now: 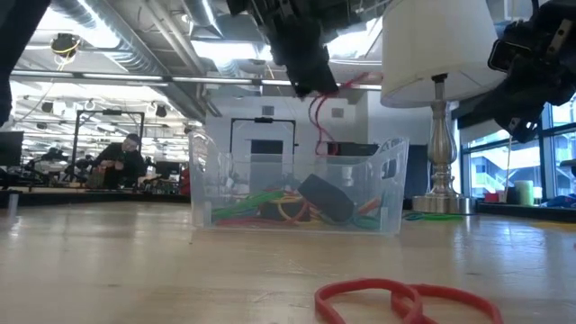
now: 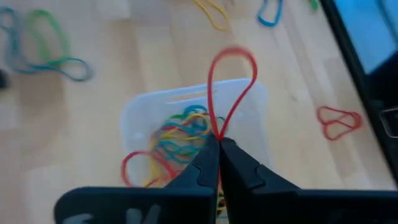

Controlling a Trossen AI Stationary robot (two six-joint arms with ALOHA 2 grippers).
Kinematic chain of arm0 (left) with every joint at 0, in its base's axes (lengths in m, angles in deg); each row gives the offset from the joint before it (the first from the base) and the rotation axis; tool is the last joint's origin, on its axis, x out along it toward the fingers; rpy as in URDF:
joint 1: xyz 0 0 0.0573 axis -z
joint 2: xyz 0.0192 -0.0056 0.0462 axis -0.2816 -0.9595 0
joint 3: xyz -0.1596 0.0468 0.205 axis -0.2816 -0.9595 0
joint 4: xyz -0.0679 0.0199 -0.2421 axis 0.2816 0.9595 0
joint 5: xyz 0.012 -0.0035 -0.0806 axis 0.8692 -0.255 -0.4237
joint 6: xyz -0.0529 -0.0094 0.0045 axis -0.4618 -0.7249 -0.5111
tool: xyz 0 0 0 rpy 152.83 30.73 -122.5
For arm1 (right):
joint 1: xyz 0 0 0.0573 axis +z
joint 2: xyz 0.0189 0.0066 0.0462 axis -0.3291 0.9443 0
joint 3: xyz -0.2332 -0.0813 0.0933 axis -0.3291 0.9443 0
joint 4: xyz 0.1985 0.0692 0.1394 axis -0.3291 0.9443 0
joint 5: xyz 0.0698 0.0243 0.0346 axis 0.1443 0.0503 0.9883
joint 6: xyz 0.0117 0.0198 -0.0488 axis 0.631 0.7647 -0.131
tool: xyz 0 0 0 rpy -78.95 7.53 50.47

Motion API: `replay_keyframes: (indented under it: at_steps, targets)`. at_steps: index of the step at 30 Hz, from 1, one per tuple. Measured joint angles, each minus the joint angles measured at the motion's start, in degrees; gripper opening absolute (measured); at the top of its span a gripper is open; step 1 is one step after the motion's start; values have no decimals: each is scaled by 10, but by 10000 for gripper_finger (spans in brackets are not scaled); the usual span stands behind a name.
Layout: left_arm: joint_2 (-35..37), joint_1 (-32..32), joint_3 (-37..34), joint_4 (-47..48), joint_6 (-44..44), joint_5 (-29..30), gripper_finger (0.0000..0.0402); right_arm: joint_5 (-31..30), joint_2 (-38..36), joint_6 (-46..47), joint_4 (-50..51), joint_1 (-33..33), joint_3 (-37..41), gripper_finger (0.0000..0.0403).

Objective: Pick and place rubber bands into bin
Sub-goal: Put the red rubber band into the transparent bin

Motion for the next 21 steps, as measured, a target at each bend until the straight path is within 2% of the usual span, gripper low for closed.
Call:
replay_keyframes:
  at_steps: [12,17,21]
  targets:
    - [-88,-5,0,0,-40,-127,3,0,0,21,-1,0,0,12]
    - [-95,-6,0,-6,-51,-131,3,0,0,32,-2,0,0,12]
    - [-95,-13,0,-21,-41,-89,3,0,0,43,-3,0,0,12]
